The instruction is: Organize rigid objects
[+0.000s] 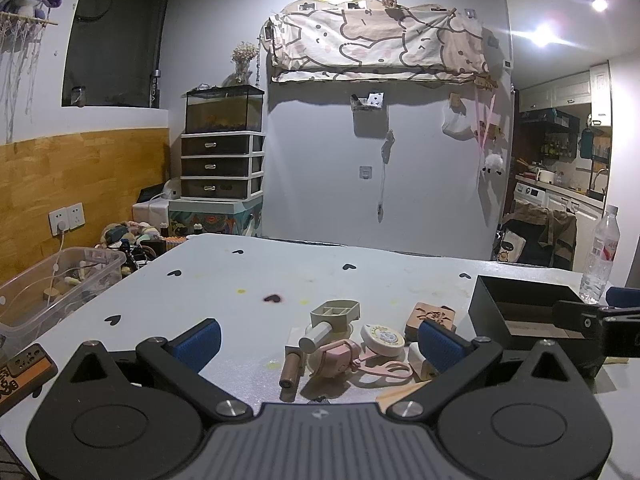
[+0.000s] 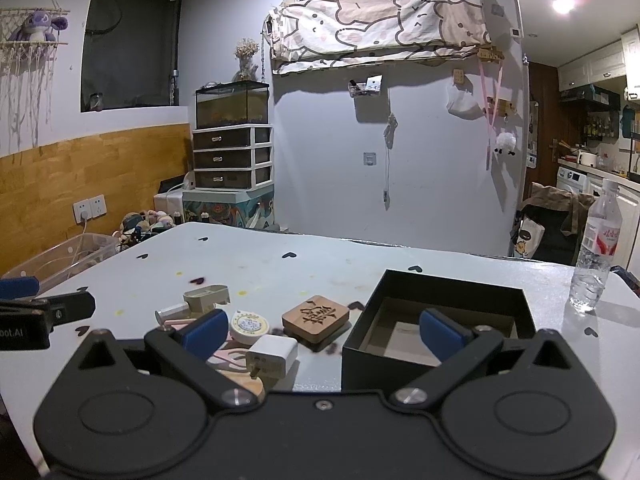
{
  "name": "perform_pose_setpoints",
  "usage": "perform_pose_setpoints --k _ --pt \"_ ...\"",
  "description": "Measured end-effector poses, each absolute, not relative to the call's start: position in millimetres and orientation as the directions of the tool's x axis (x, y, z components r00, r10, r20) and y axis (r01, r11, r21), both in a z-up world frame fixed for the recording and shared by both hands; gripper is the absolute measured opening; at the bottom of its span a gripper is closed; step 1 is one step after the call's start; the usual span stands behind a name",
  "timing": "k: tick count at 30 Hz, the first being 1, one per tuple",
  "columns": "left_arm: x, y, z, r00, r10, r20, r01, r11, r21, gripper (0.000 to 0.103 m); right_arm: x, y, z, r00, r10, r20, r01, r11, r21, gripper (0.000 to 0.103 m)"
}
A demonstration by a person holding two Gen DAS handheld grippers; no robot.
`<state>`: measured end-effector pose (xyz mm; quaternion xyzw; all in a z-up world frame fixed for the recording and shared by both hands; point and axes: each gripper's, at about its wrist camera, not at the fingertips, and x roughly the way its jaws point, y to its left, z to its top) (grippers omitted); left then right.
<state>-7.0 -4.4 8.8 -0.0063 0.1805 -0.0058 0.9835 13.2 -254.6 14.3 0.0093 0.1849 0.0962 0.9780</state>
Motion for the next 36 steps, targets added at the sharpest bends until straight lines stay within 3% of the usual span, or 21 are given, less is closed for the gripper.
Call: perform_pose_setpoints --k 36 --pt "-7.0 -4.5 9.0 0.935 -0.014 -0.355 0.008 1.000 -0.018 0.103 8.0 -252.8 11.9 0.914 0.186 -0.361 -0.183 0.982 0.042 0.103"
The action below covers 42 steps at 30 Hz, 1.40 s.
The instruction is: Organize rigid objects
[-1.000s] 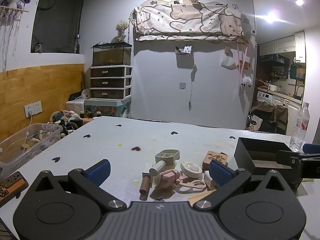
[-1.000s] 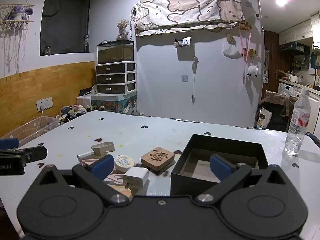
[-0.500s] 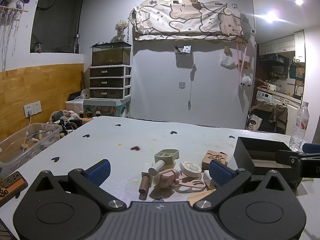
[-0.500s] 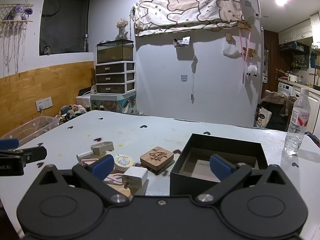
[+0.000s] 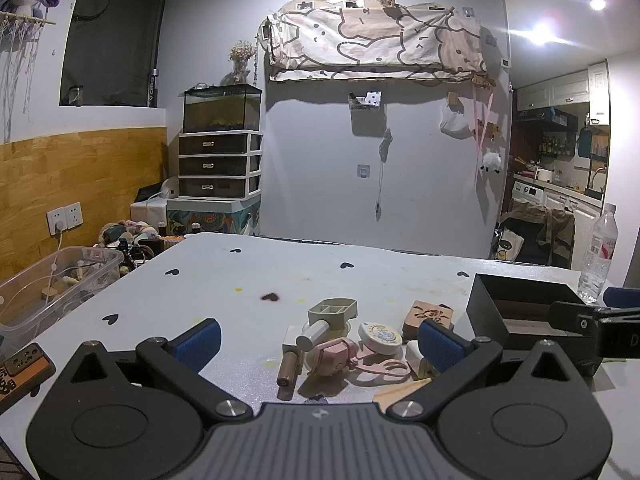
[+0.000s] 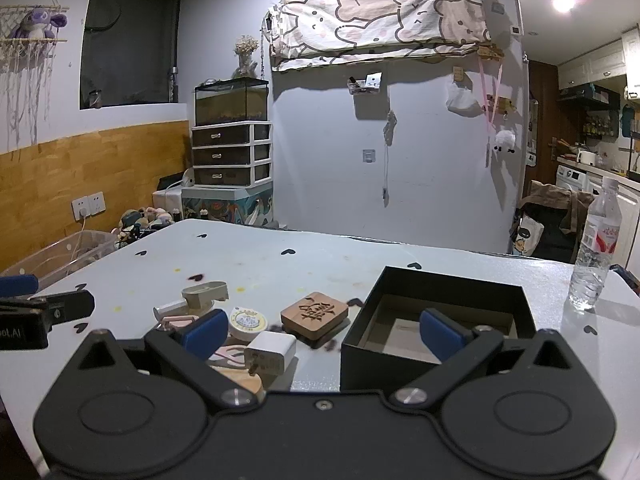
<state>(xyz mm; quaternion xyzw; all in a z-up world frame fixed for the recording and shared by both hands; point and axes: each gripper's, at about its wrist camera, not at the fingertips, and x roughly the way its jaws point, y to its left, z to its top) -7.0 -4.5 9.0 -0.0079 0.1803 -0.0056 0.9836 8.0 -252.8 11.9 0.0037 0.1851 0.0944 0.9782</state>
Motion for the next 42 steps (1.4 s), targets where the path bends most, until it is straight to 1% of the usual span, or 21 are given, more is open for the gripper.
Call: perform_pose_setpoints --k 10,17,24,32,36,38,42 --pt "-7.2 -4.5 9.6 0.935 -0.014 -0.354 0.009 1.000 -0.018 0.103 8.1 -252.5 10.8 0.914 0.186 -0.361 -0.185 0.982 0.039 0.103" --pt "-8.6 -9.3 10.6 0.940 -0.018 -0.342 0.013 1.000 -0.018 0.103 7.2 -249.5 17.2 0.922 0.185 -0.339 -0.190 0.982 0.018 0.103" --pt "-6.0 -11.5 11.2 0.942 -0.020 -0.335 0.014 1.000 -0.019 0.103 16.3 -262.4 30.3 0.941 0.106 -0.321 -0.123 0.992 -0.032 0.103" --pt "0.1 -14.5 17.6 0.950 -0.017 -0.312 0.013 1.000 -0.014 0.103 29.9 -292.3 40.2 0.957 0.052 -0.285 -0.063 0.998 -0.029 0.103" --pt "8.8 -20.4 19.9 0.951 -0.021 -0.307 0.019 1.000 -0.009 0.103 40.8 -317.7 46.1 0.970 0.017 -0.243 -0.022 1.000 -0.017 0.103" --pt "13.9 -24.5 17.9 0.948 -0.025 -0.316 0.025 1.000 -0.005 0.103 49.9 -332.2 49.9 0.968 -0.006 -0.250 0.005 1.000 -0.003 0.103" --pt "24.4 -34.5 11.4 0.939 -0.032 -0.342 0.037 0.999 0.007 0.103 75.9 -368.0 54.3 0.961 -0.033 -0.274 0.058 0.995 0.082 0.103"
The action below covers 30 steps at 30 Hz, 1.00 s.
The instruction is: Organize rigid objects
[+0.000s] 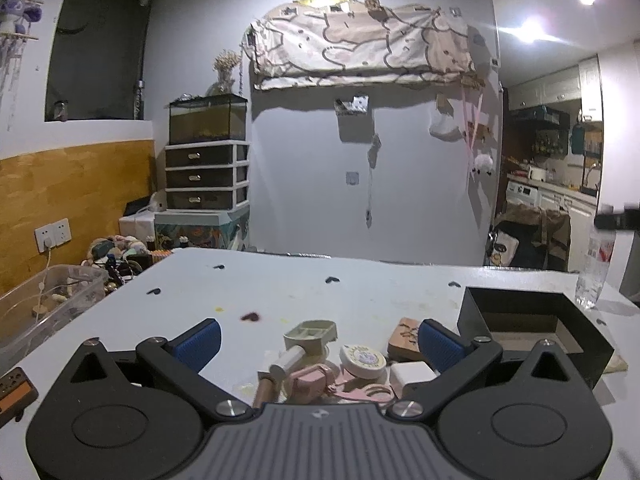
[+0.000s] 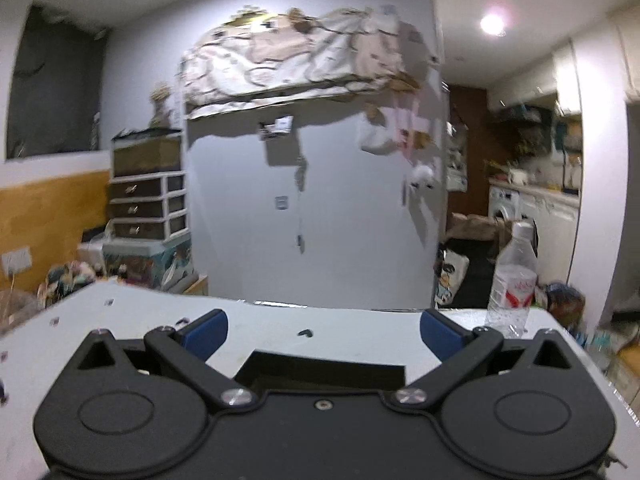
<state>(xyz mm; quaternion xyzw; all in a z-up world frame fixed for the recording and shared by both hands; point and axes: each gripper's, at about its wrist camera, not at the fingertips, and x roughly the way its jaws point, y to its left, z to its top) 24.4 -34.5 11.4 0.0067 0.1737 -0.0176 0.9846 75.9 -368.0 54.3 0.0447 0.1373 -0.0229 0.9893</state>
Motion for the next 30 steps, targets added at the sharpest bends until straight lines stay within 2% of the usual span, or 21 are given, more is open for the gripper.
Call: perform_pose_setpoints --k 5,9,11,15,18,20,24,30 --pt "33.7 -46.3 3.8 0.931 -0.040 -0.363 0.053 0.998 0.027 0.103 123.5 -398.3 41.1 0.904 -0.145 -0.402 0.179 0.983 0.049 0.103" --pt "40.9 -57.0 -2.7 0.924 -0.044 -0.379 0.063 0.997 0.038 0.103 155.6 -416.1 13.4 0.852 -0.150 -0.501 0.195 0.980 0.038 0.101" --pt "45.5 -60.9 -5.7 0.920 -0.046 -0.389 0.064 0.997 0.033 0.103 169.2 -422.5 -3.9 0.826 -0.136 -0.547 0.195 0.979 0.051 0.090" --pt "54.1 -70.0 -13.2 0.908 -0.051 -0.417 0.067 0.997 0.024 0.103 187.6 -434.6 -31.5 0.765 -0.095 -0.637 0.210 0.972 0.108 0.076" --pt "60.3 -76.5 -20.3 0.894 -0.051 -0.444 0.071 0.997 0.029 0.103 196.9 -445.9 -49.6 0.722 -0.039 -0.691 0.216 0.961 0.171 0.060" --pt "63.7 -80.9 -24.8 0.887 -0.047 -0.460 0.071 0.997 0.035 0.103 203.6 -450.2 -61.6 0.676 -0.019 -0.737 0.225 0.957 0.181 0.041" --pt "69.0 -88.0 -33.4 0.874 -0.048 -0.483 0.074 0.997 0.035 0.103 206.7 -454.7 -73.3 0.648 0.035 -0.761 0.200 0.956 0.215 0.033" --pt "73.7 -97.2 -41.2 0.857 -0.056 -0.513 0.091 0.995 0.044 0.103 207.6 -442.4 -79.2 0.616 0.066 -0.785 0.147 0.969 0.198 0.013"
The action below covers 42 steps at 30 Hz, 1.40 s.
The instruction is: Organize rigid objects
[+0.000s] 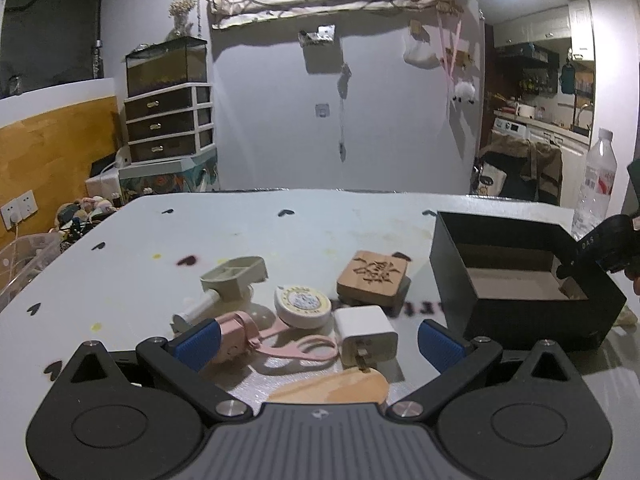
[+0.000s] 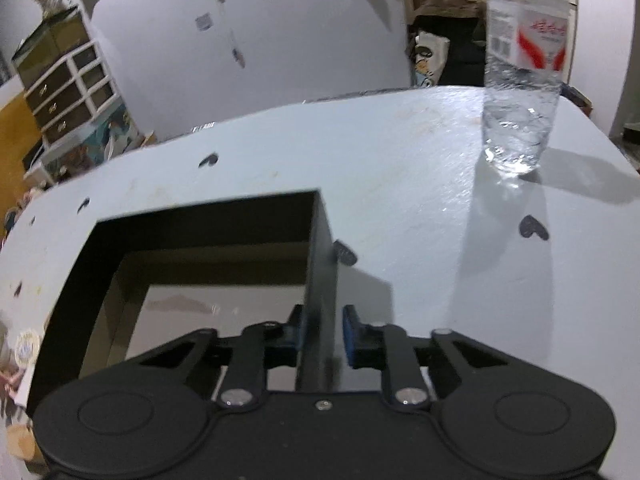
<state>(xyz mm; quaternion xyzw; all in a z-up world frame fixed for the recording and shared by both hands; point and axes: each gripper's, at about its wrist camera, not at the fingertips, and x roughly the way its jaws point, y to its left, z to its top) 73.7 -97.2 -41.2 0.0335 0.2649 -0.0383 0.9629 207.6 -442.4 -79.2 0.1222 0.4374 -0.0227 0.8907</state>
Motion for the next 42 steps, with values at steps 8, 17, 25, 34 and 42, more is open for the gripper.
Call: perform_pose_setpoints --k 8,17,25,34,42 --pt "79.7 -102.2 -54.5 0.831 -0.056 -0.553 0.097 0.994 0.045 0.103 209.8 -437.7 -85.8 0.605 0.035 -0.796 0.139 0.979 0.149 0.011" --pt "91.9 -98.9 -73.9 0.792 -0.035 -0.609 0.056 0.998 0.015 0.096 205.6 -427.7 -84.7 0.623 -0.024 -0.782 0.153 0.984 0.091 0.007" --pt "99.6 -101.9 -84.8 0.769 -0.040 -0.638 0.054 0.999 0.003 0.093 204.8 -420.4 -83.4 0.628 -0.071 -0.775 0.148 0.989 0.029 0.005" --pt "109.6 -101.6 -96.5 0.740 -0.026 -0.672 0.025 1.000 -0.011 0.087 204.0 -418.7 -84.1 0.631 -0.078 -0.772 0.149 0.989 0.021 0.005" --pt "105.9 -100.2 -95.0 0.742 -0.041 -0.669 0.031 0.999 -0.027 0.087 202.8 -417.5 -84.6 0.636 -0.080 -0.768 0.151 0.988 0.023 0.005"
